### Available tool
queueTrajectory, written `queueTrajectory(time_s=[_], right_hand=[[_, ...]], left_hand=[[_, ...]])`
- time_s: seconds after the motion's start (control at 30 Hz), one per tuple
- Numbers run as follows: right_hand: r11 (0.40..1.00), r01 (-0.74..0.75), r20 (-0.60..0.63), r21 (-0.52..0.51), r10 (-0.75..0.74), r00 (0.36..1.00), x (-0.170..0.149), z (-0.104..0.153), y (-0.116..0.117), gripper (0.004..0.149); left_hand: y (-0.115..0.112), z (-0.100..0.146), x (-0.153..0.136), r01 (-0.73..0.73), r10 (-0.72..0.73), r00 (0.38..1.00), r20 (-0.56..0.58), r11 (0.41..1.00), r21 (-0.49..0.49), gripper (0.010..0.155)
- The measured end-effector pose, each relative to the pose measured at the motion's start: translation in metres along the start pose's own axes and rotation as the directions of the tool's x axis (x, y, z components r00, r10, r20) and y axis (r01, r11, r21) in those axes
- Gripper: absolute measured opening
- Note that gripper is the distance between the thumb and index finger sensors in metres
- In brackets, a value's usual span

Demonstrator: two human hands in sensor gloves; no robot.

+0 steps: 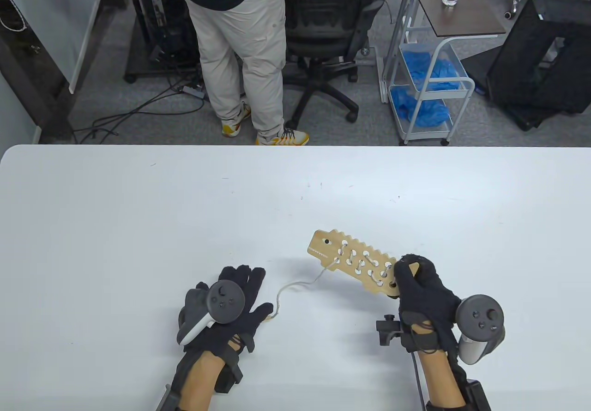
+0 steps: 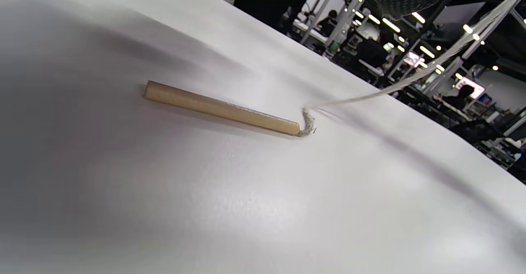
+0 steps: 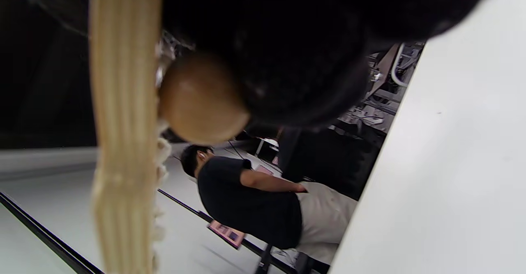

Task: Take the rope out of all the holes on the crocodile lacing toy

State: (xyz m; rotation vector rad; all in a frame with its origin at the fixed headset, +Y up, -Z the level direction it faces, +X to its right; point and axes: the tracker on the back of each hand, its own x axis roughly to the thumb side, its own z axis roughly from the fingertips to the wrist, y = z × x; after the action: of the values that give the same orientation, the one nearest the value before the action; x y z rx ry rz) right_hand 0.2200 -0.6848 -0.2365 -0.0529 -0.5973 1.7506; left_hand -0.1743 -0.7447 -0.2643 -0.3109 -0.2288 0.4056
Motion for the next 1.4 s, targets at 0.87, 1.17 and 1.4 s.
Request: queueTrajectory(time_s=[0.87,1.17,1.4], right_hand=[[0.931,0.361,0.201,-0.058,-0.343,0.918,0.046,0.027,0.001,0.044],[0.93,0.356,0.124,-0.086,-0.345,0.93,0.03,0.023,0.002,0.044],[0.987,0.11,-0.009,-0.117,-0.111,0.994,0.024,0.004,0.005,0.044]], left_hand=[[-0.039,-0.001,0.067,0.486,-0.471,0.83,0.298,0.874,0.028,0.059],[-0.03,0.003,0.074,0.446,-0.465,0.837,0.288,0.885,0.133,0.043],[0.002,0.005,0.049,0.229,-0.281,0.929,0.24,0.948,0.223,0.054]])
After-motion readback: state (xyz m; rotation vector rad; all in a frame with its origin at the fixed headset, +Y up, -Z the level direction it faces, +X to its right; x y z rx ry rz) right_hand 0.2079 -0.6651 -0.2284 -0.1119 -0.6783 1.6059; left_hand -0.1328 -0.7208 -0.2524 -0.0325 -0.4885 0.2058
